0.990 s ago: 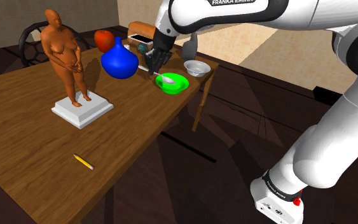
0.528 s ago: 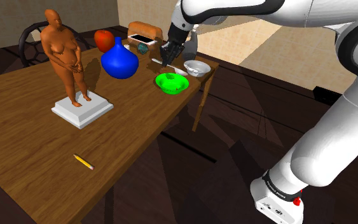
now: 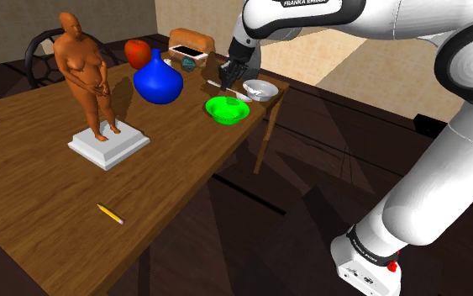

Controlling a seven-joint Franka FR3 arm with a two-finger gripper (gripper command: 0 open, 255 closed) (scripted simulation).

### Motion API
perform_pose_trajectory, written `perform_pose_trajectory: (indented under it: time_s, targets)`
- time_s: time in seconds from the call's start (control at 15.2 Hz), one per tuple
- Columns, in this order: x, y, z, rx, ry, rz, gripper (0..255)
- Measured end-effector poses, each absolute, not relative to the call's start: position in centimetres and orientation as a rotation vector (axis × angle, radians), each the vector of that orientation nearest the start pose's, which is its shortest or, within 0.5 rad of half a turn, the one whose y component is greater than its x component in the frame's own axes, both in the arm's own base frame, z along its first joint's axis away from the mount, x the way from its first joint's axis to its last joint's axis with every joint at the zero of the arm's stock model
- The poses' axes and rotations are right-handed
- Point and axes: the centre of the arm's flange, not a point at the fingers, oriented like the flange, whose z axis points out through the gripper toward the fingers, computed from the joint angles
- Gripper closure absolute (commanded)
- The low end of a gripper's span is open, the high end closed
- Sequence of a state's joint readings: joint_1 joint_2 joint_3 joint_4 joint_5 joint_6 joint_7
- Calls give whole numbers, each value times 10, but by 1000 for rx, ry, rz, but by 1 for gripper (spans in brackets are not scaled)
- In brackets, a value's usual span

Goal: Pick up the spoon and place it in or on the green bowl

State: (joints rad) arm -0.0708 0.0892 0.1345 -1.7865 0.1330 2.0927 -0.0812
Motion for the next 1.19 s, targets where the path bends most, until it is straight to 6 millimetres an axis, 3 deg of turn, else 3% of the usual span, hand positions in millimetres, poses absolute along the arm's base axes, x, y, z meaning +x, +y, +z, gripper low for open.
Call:
perform_pose_trajectory:
  time_s: [0.66,1.06,1.12,1.19]
  targets:
    - [608,43,468,-2989,-134,-328,255]
    - [608,43,463,-2989,-134,-329,255]
    - [608,43,463,-2989,-134,-329,0]
    - [608,43,463,-2989,-134,-329,0]
